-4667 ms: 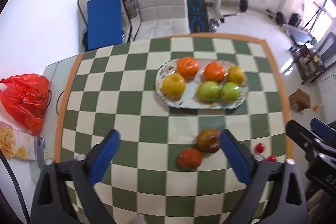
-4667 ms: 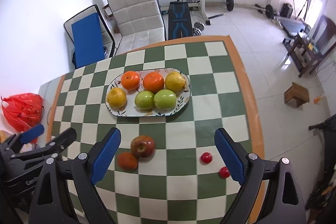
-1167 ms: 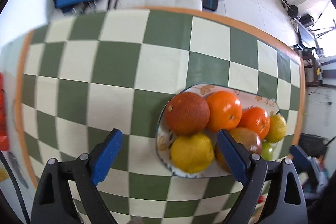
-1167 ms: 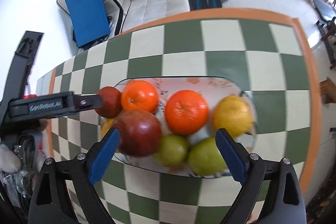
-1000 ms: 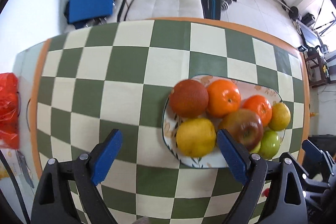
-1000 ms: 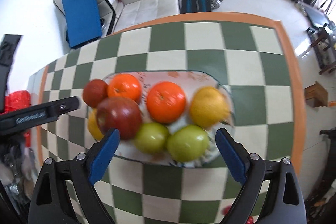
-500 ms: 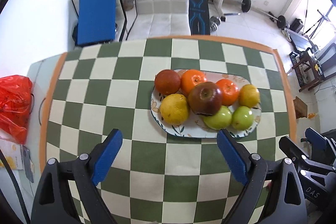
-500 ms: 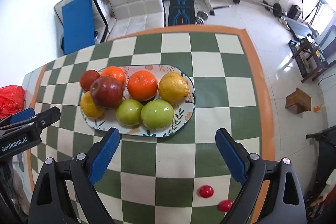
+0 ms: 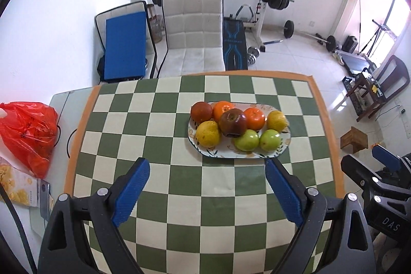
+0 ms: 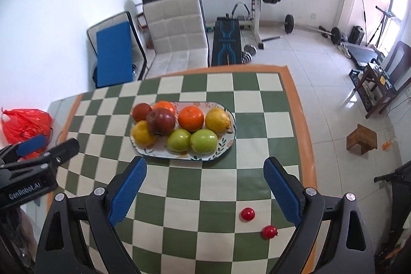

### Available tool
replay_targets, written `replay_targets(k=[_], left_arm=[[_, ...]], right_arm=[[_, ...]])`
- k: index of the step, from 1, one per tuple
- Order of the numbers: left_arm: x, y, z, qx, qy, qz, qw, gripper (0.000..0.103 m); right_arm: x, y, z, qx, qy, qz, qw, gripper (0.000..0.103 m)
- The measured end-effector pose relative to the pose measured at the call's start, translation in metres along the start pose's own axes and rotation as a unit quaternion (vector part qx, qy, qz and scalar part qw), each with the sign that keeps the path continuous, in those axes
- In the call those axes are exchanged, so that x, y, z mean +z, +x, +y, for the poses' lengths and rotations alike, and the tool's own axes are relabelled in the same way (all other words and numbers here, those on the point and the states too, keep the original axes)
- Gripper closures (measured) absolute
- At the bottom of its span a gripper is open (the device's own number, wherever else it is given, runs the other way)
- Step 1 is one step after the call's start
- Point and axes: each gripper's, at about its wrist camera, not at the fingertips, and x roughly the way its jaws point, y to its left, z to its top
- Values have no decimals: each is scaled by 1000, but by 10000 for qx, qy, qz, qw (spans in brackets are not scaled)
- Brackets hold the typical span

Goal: Organize fruits
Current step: 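Lift both tools off the plate and move toward the red tomatoes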

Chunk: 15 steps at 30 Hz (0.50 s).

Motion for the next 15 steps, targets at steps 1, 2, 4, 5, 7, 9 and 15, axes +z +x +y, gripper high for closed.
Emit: replay_targets(k=[1, 2, 4, 5, 7, 9, 15], left_arm=[[-1, -6, 0, -12, -7, -36, 10000, 11], [-2, -13, -1, -34, -1, -90, 10000, 11], [-3, -24, -3, -58, 20, -192, 9998, 11], [-4, -30, -5, -31, 67, -261, 9996, 11], [-5, -36, -8, -51, 103, -317, 9994, 11], [-6, -39, -10, -67, 119, -330, 9994, 11], [-10, -34, -13, -135, 50, -221, 9997, 11]], right_arm=[[-1, -9, 1, 4, -2, -60, 10000, 8], [-2, -15, 2, 3, -6, -99, 10000, 8], [-5, -29, 3, -4, -13, -193, 9998, 8], [-6, -33, 3, 3, -12, -215, 9998, 8], [-8, -44, 5, 3, -32, -258, 9997, 8], [-10, -51, 5, 22, -19, -292, 9996, 8], [-14, -59, 4, 146, 51, -328, 9993, 8]])
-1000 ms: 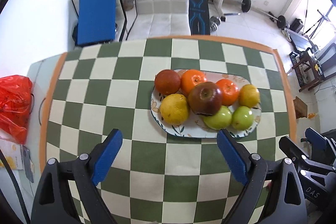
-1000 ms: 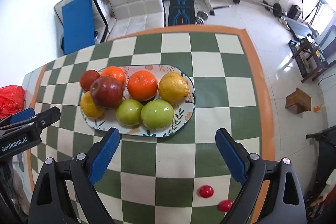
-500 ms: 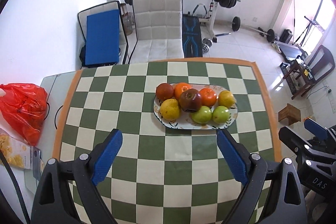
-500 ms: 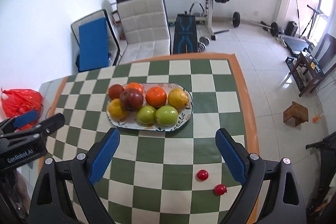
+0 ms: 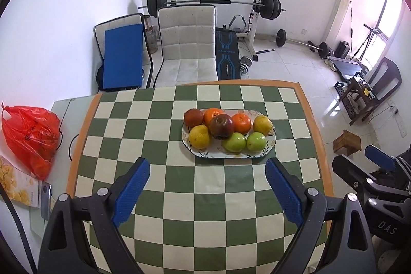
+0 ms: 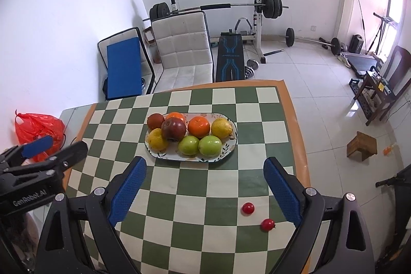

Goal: Organize fruits
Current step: 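Lift both tools off the plate and move toward the red tomatoes, then grasp a red tomato with the right tool while the left tool grasps the other tomato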

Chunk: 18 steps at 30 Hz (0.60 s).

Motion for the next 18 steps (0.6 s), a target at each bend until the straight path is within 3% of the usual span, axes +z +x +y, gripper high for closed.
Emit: replay_targets(k=[2, 3, 6, 10, 13, 14, 16, 18], left_arm=[[-2, 7, -1, -26, -22, 111, 9999, 8], [-3, 13, -1, -9, -15, 205, 9998, 0], [-10, 35, -7, 222, 81, 406, 9989, 0], [-23, 77, -23, 495, 266, 854, 9948, 0], [-33, 107, -37, 579, 404, 1174, 9906, 0], [-37, 121, -44, 585, 473, 1327, 9883, 0], [-45, 144, -58, 589, 629, 1594, 9835, 0], [-51, 164, -70, 587, 763, 1792, 9791, 0]], right_arm=[[-1, 4, -5, 100, 100, -31, 9999, 8], [-2, 8, -9, 114, 126, -31, 9999, 6], [-8, 29, -29, 35, 320, 147, 9994, 4], [-34, 84, -76, -190, 852, 882, 9923, 4], [-65, 132, -110, -251, 1205, 1558, 9801, 5], [-77, 146, -119, -183, 1336, 1738, 9755, 7], [-97, 175, -130, -188, 1419, 2077, 9676, 25], [-113, 197, -135, -117, 1521, 2288, 9614, 35]])
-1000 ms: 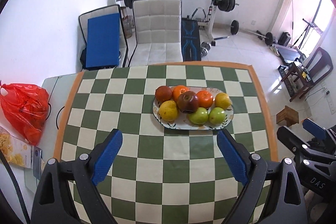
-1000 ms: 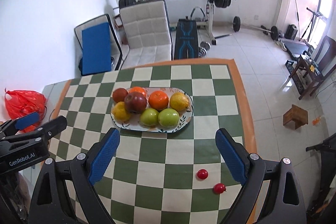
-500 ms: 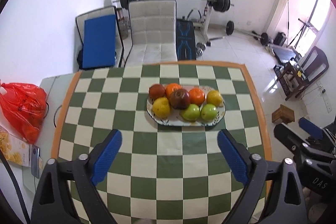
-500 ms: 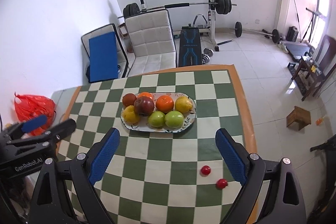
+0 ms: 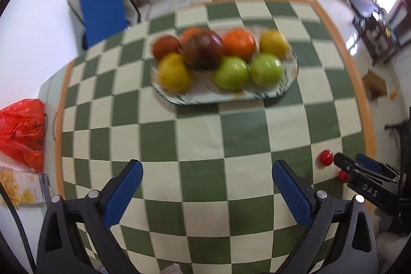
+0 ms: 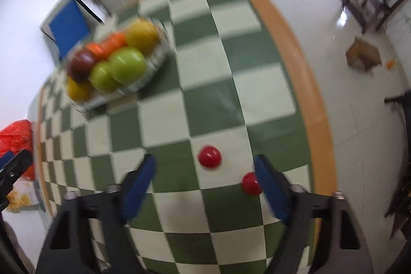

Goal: Organize fruits
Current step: 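Grasp a red tomato with the right tool while the left tool grasps the other tomato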

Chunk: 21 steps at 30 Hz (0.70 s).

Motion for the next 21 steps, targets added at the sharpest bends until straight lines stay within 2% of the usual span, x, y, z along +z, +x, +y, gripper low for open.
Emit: replay_targets(k=[1, 5, 8, 11, 13, 15, 18, 21], left_arm=[[1, 9, -8, -9, 83, 94, 9999, 0], [9, 44, -44, -155, 374, 579, 9975, 0], [15, 61, -70, -230, 553, 811, 9949, 0], [17, 73, -91, -266, 744, 955, 9923, 0], [17, 78, -103, -332, 835, 1043, 9905, 0], [17, 82, -115, -447, 911, 1142, 9883, 0], [16, 88, -133, -747, 1035, 1323, 9830, 0], [13, 89, -153, -919, 1314, 1335, 9780, 3]], right_arm=[[-2, 6, -3, -25, 29, 10, 10000, 39], [-8, 15, -21, -167, 199, -34, 9997, 39], [-14, 26, -36, -306, 232, 146, 9992, 40], [-21, 40, -45, -420, 169, 300, 9985, 48], [-27, 46, -50, -444, 149, 363, 9982, 63], [-32, 46, -52, -464, 90, 260, 9985, 69], [-37, 43, -59, -421, 178, 149, 9988, 70], [-41, 32, -74, -335, 406, 36, 9986, 70]])
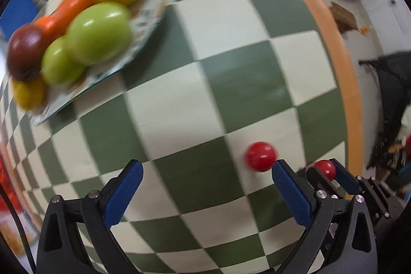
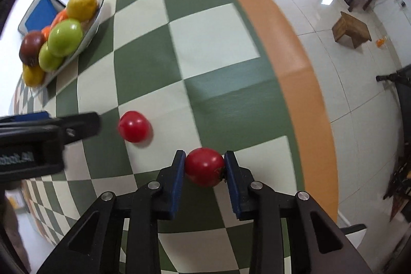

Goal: Organize fruits
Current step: 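Grasp a red tomato with the right tool while the left tool grasps the other tomato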

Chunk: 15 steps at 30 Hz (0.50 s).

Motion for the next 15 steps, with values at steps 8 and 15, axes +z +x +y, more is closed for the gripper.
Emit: replay_targets(k=[8, 15], left_arm=[[0, 20, -38, -225, 436, 300, 9983, 44], [-2, 5, -29, -389, 303, 134, 9987, 76]], right_arm=[[1, -19, -27, -94, 235, -85, 9996, 70], [4, -27, -22, -81, 218, -118, 9997, 70]])
